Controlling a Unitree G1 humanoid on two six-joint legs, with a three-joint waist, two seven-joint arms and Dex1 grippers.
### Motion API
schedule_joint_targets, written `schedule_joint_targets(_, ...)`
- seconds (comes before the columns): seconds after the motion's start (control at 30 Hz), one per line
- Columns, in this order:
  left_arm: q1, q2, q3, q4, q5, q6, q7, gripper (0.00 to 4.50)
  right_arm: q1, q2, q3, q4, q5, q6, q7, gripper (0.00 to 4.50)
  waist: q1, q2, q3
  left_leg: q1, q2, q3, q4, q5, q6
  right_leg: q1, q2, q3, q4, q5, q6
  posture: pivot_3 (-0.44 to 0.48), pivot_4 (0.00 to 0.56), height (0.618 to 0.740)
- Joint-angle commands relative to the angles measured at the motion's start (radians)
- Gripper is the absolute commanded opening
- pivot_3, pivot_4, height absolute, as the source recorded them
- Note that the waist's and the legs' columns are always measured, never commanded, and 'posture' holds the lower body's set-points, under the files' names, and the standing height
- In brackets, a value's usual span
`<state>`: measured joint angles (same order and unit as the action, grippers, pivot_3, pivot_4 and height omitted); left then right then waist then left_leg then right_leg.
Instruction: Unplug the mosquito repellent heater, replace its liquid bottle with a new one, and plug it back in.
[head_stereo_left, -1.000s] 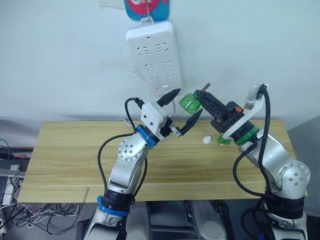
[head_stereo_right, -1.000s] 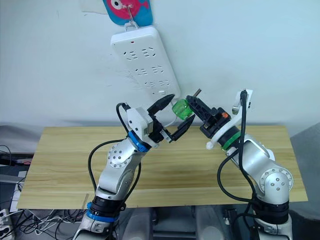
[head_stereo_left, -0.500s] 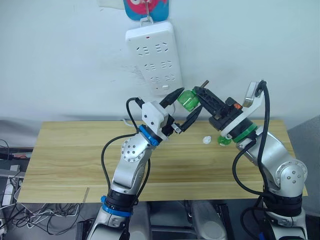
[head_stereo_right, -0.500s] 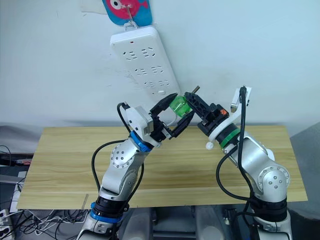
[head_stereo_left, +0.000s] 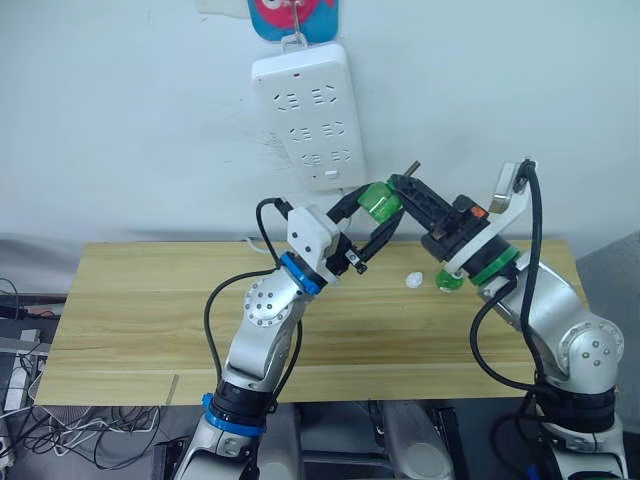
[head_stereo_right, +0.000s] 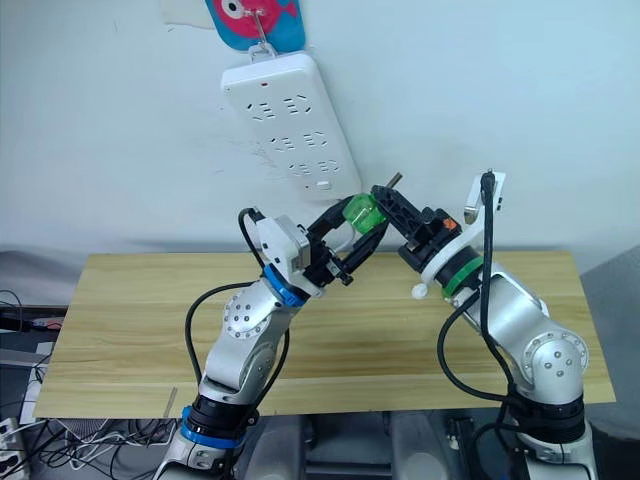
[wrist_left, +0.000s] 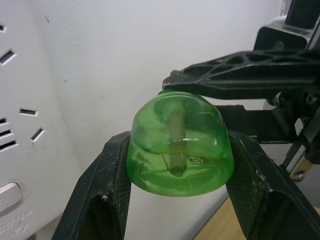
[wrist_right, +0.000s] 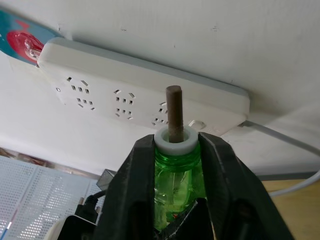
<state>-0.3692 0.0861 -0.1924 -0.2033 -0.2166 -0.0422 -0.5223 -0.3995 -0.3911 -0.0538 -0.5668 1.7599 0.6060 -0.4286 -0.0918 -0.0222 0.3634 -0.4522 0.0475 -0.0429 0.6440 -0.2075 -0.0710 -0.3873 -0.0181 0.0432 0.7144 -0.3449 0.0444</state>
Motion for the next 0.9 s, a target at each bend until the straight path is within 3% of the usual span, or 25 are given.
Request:
schedule_joint_targets(0.03, -0.005, 0.023, 0.014, -0.037, -0.026, -0.003, -0.025, 2.27, 0.037, -0.116, -0.006, -0.052, 0.051, 0.082, 0.053, 2.52, 0.001, 0.000, 0.000, 0.000, 0.000, 0.000, 0.000, 0.000, 0.000, 0.000, 0.000, 0.000, 0.000, 0.000, 0.000, -0.193, 0.343, 0.740)
schedule_joint_targets(0.2, 0.005, 0.072, 0.032, -0.054, -0.073, 0.015, -0.079, 2.27, 0.200, -0.486, -0.121, -0.041, 0.094, 0.293, 0.240, 4.32, 0.010, 0.001, 0.000, -0.001, -0.001, 0.000, 0.000, 0.000, 0.000, 0.000, -0.001, 0.000, -0.002, 0.000, 0.000, -0.205, 0.322, 0.740)
schedule_joint_targets(0.33, 0.061, 0.112, 0.029, -0.116, -0.101, 0.031, -0.110, 2.27, 0.357, -0.745, -0.283, 0.061, -0.093, 0.421, 0.457, 4.47, 0.007, 0.001, -0.005, -0.002, -0.001, 0.001, 0.000, 0.000, 0.000, 0.000, -0.001, 0.000, -0.003, 0.000, 0.000, -0.204, 0.276, 0.740)
schedule_joint_targets(0.43, 0.105, 0.128, 0.020, -0.161, -0.118, 0.054, -0.120, 2.27, 0.423, -0.873, -0.287, 0.165, -0.364, 0.414, 0.619, 4.47, 0.003, 0.001, -0.014, -0.001, 0.000, 0.001, 0.000, 0.000, 0.000, 0.000, -0.001, 0.000, -0.002, 0.000, 0.000, -0.207, 0.268, 0.740)
schedule_joint_targets(0.53, 0.143, 0.136, -0.004, -0.196, -0.117, 0.070, -0.125, 2.27, 0.381, -0.914, -0.188, 0.278, -0.578, 0.382, 0.679, 4.47, 0.001, 0.002, -0.022, 0.001, 0.000, 0.002, 0.001, 0.000, 0.000, 0.000, 0.000, 0.001, -0.001, 0.000, 0.000, -0.202, 0.269, 0.740)
schedule_joint_targets(0.63, 0.167, 0.146, -0.018, -0.237, -0.116, 0.094, -0.125, 2.27, 0.293, -0.860, -0.125, 0.403, -0.645, 0.457, 0.675, 4.47, 0.002, 0.002, -0.029, 0.001, -0.001, 0.002, 0.001, 0.002, -0.003, 0.001, 0.000, 0.002, -0.001, 0.000, 0.000, -0.188, 0.255, 0.740)
schedule_joint_targets(0.8, 0.151, 0.165, -0.004, -0.236, -0.114, 0.125, -0.125, 2.27, 0.118, -0.781, -0.016, 0.592, -0.790, 0.555, 0.713, 4.47, 0.002, 0.002, -0.029, 0.000, -0.001, 0.002, 0.001, 0.002, -0.003, 0.001, -0.001, 0.002, -0.001, 0.000, 0.000, -0.182, 0.313, 0.740)
schedule_joint_targets(0.9, 0.158, 0.177, 0.007, -0.237, -0.116, 0.133, -0.125, 2.27, 0.061, -0.744, 0.042, 0.672, -0.899, 0.551, 0.749, 4.47, 0.002, 0.002, -0.028, 0.001, -0.001, 0.003, 0.001, 0.001, -0.003, 0.001, 0.000, 0.002, -0.001, 0.000, 0.000, -0.164, 0.313, 0.740)
